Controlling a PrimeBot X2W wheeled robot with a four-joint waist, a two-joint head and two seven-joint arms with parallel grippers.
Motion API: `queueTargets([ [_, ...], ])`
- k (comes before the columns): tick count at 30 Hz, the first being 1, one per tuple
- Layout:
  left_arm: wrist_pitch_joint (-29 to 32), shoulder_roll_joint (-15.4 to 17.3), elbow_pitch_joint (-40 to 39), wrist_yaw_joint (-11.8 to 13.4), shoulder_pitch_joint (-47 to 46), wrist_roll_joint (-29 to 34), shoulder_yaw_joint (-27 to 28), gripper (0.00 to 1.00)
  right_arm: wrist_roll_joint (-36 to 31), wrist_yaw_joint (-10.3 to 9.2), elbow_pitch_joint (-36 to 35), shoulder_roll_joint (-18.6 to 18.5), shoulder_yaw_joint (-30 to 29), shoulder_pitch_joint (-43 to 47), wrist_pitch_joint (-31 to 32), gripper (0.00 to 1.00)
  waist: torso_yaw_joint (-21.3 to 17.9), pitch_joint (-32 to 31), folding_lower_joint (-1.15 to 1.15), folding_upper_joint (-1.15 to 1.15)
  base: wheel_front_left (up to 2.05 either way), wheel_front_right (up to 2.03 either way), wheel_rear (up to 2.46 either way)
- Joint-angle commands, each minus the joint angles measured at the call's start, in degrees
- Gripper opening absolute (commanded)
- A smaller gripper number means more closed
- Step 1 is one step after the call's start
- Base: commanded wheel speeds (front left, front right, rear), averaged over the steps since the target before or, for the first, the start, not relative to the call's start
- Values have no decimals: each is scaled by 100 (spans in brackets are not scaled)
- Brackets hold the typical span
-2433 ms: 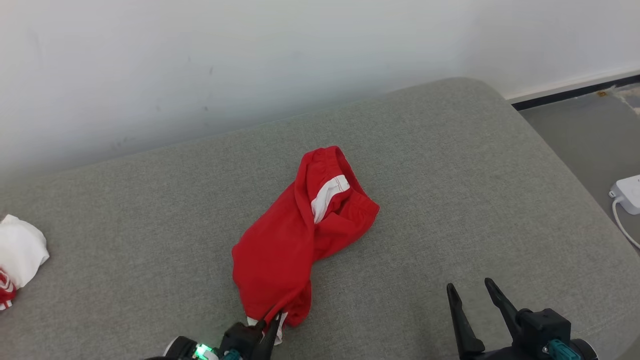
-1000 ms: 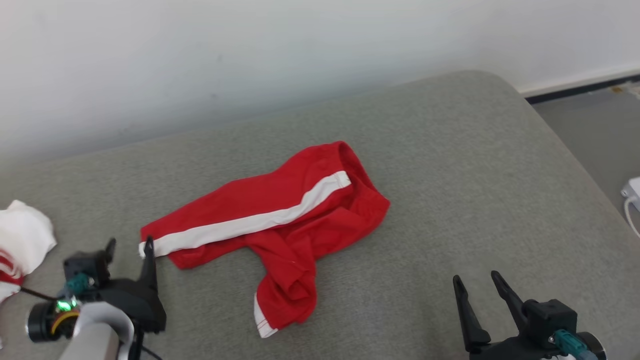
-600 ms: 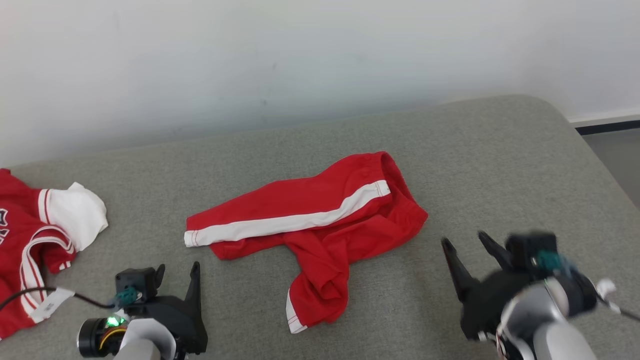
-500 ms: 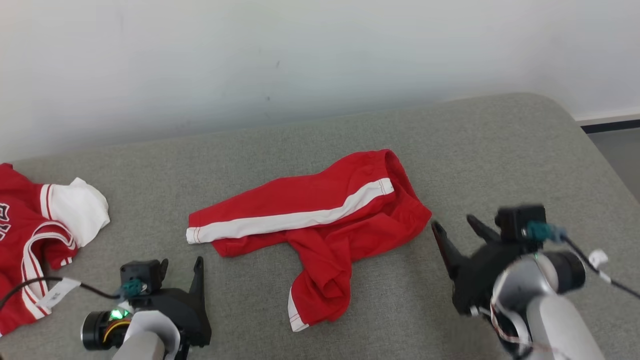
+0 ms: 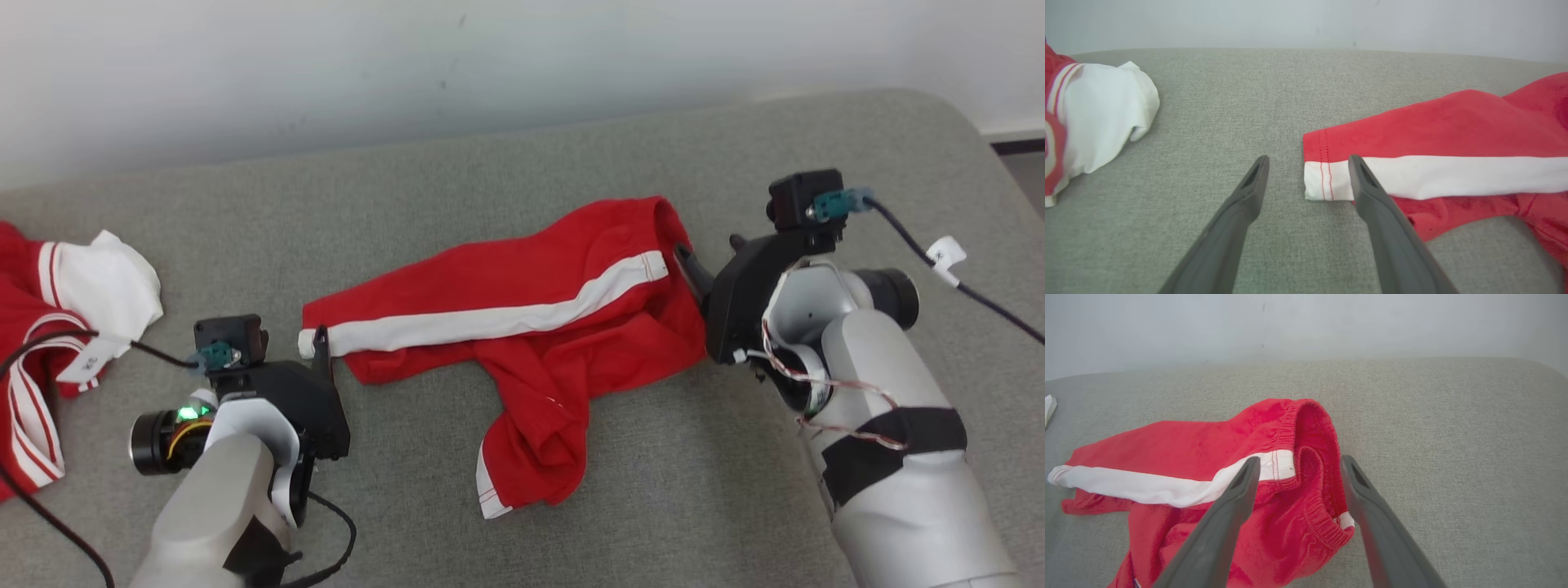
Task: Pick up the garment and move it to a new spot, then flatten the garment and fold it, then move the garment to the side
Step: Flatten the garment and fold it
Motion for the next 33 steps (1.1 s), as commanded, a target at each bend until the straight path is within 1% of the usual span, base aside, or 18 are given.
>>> queueTargets([
  [1, 94, -10, 89, 22, -93, -43, 2, 100, 2, 2, 120, -33, 15, -134, -75, 100, 100, 328, 0, -1, 0, 0, 0],
  [4, 279, -30, 192, -9, -282, -88, -31, 100, 19, 2, 356, -53, 41, -358, -220, 100, 150, 454, 0, -1, 0, 0, 0],
  [10, 465, -55, 343, -194, -410, -167, -84, 100, 93, 2, 676, -128, 110, -538, -440, 100, 213, 550, 0, -1, 0, 0, 0],
  [11, 465, -55, 343, -194, -410, -167, -84, 100, 93, 2, 676, -128, 110, -538, -440, 100, 213, 550, 0, -1, 0, 0, 0],
  [12, 535, -45, 390, -304, -444, -160, -148, 41, 118, 2, 755, -138, 143, -607, -483, 100, 214, 569, 0, -1, 0, 0, 0],
  [13, 535, -45, 390, -304, -444, -160, -148, 41, 118, 2, 755, -138, 143, -607, -483, 100, 214, 569, 0, -1, 0, 0, 0],
  [14, 573, -45, 411, -395, -462, -167, -187, 15, 128, 2, 787, -125, 158, -636, -503, 100, 209, 587, 0, -1, 0, 0, 0],
  [15, 611, -57, 432, -484, -473, -200, -210, 0, 145, 2, 824, -112, 174, -667, -506, 100, 204, 612, 0, -1, 0, 0, 0],
  [16, 618, -72, 442, -552, -478, -206, -236, 0, 163, 2, 860, -100, 205, -704, -509, 100, 201, 638, 0, -1, 0, 0, 0],
  [19, 566, -112, 467, -648, -559, -213, -311, 0, 203, 2, 973, -83, 317, -852, -502, 100, 206, 722, 0, -1, 0, 0, 0],
  [22, 497, -164, 497, -644, -629, -236, -379, 0, 293, 2, 1151, -63, 420, -998, -442, 100, 234, 793, 0, -1, 0, 0, 0],
  [27, 406, -198, 587, -665, -667, -286, -469, 0, 379, 2, 1519, -13, 398, -1119, -311, 100, 296, 824, 0, -1, 0, 0, 0],
  [28, 393, -203, 609, -667, -669, -299, -485, 0, 365, 2, 1562, -9, 392, -1139, -291, 87, 307, 822, 0, -1, 0, 0, 0],
  [29, 381, -206, 634, -671, -670, -315, -502, 0, 335, 2, 1617, -15, 322, -1159, -291, 67, 317, 820, 0, -1, 0, 0, 0],
  [30, 373, -210, 656, -668, -670, -326, -518, 0, 288, 2, 1662, -16, 264, -1160, -313, 56, 326, 816, 0, -1, 0, 0, 0],
  [31, 366, -212, 676, -666, -670, -339, -532, 0, 236, 2, 1678, -6, 206, -1146, -360, 61, 334, 811, 0, -1, 0, 0, 0],
  [32, 356, -215, 689, -663, -668, -359, -543, 0, 201, 2, 1690, 19, 165, -1111, -381, 71, 339, 799, 0, -1, 0, 0, 0],
  [33, 320, -217, 714, -657, -656, -384, -562, 0, 118, 2, 1688, 58, 124, -998, -409, 87, 339, 760, 0, -1, 0, 0, 0],
])
